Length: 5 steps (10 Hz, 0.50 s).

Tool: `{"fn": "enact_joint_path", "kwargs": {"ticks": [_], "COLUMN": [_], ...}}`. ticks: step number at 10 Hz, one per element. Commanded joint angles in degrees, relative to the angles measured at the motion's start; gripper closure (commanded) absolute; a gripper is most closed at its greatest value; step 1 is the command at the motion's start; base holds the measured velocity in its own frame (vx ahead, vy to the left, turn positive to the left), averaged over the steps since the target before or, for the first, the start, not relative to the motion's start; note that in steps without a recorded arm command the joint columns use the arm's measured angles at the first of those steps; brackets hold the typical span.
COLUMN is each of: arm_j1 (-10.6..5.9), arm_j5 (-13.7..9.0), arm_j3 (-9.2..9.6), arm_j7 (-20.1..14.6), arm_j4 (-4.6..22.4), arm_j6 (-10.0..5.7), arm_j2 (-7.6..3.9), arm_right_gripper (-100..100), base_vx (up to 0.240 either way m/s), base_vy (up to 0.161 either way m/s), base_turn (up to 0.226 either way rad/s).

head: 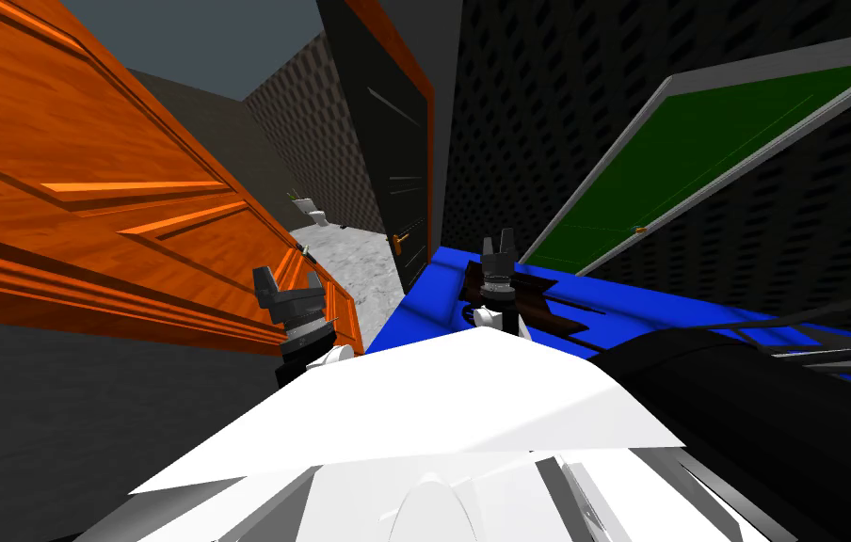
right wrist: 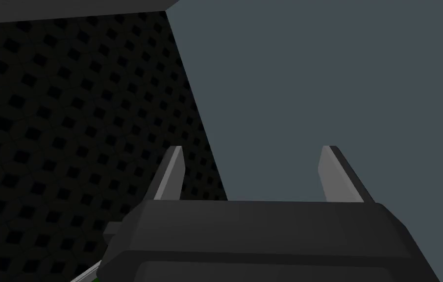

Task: Push the door open

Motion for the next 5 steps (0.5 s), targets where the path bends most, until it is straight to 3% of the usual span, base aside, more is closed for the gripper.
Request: {"fn": "enact_joint_path", "kwargs": {"ticks": [1,5], "arm_j1": [-1.27,-3.89], "arm_j5": [0.0,0.1], "arm_j3": [0.62,1.9], "arm_j7": [-0.4,-1.1], "arm_j4": [2.1,6.4], "arm_j6": [0.22,0.69], "arm_j2": [-0.4,-1.07], "arm_right_gripper": [-100,-100], "base_vx": [0.009,0.119], "base_vy": [0.027,-0.069], "base_turn": [0.092,0.042]}}
